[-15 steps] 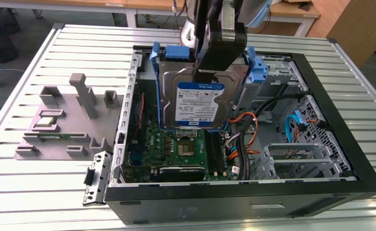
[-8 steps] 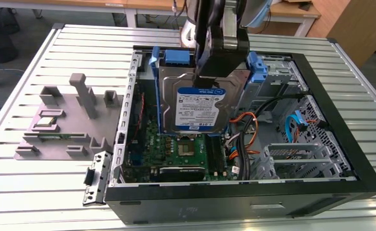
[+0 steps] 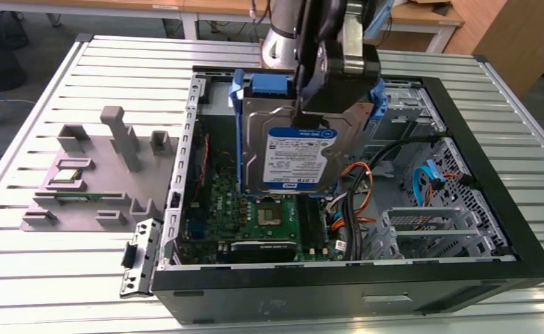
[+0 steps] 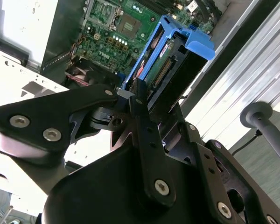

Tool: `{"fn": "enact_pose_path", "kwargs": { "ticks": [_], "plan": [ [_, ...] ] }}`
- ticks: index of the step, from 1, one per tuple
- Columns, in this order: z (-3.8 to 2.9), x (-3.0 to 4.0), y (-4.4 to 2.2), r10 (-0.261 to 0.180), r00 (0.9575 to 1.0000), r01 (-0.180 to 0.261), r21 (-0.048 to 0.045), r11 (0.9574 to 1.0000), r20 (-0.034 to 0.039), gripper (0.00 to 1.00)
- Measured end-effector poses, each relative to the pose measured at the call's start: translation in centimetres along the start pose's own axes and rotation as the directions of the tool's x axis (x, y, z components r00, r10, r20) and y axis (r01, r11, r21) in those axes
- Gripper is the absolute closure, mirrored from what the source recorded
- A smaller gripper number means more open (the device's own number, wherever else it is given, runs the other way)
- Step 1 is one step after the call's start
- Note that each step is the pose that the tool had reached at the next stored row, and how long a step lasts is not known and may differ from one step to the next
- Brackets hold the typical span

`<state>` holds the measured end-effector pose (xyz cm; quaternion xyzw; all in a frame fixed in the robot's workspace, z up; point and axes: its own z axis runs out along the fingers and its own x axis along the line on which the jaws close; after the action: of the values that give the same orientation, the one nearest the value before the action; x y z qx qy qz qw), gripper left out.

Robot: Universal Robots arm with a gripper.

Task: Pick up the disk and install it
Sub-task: 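Pick up the disk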

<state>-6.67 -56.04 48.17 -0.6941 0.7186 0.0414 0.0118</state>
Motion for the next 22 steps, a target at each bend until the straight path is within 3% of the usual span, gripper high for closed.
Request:
{"fn": "enact_pose_path", "kwargs": {
  "ticks": [10, 22],
  "plan": [
    [-0.01, -0.06, -2.1, 0.0, 1.0, 0.0, 0.0, 1.0, 0.0001, 0.65],
    [-0.02, -0.07, -2.23, 0.0, 1.0, 0.0, 0.0, 1.0, 0.0, 0.65]
  ]
}}
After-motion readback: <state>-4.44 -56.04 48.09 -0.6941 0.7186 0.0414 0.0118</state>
